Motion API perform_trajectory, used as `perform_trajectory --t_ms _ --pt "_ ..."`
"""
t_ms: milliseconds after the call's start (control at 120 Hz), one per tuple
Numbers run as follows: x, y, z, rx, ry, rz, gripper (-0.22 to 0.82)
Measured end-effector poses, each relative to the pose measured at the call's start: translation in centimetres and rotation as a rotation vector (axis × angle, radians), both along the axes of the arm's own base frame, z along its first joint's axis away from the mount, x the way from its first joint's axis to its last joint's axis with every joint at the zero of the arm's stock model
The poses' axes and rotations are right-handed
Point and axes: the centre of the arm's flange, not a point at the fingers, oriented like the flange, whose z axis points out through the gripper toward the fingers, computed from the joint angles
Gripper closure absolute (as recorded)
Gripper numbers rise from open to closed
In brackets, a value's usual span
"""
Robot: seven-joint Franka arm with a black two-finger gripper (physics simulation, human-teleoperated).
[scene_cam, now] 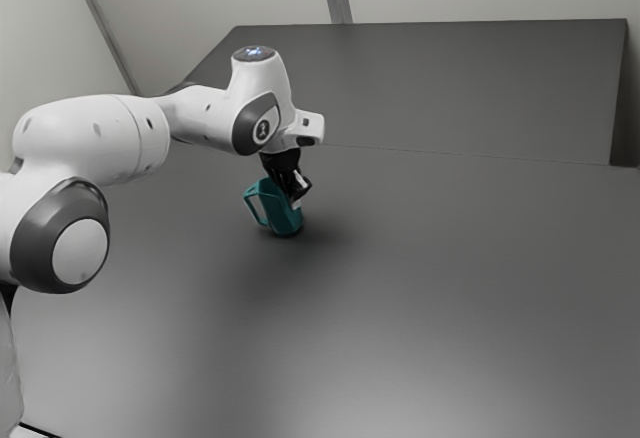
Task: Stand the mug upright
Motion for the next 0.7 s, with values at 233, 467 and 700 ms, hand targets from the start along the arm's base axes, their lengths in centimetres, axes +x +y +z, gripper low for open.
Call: perform_trajectory --t_ms 233,467,700 --pt "0.2 -0.1 -0.4 -0.008 -0.013 -0.009 0.79" --pt "0.3 -0.1 -0.8 -0.013 -0.015 -0.015 0.62" --pt "0.2 -0.1 0.8 -0.016 -0.039 -0.030 0.21"
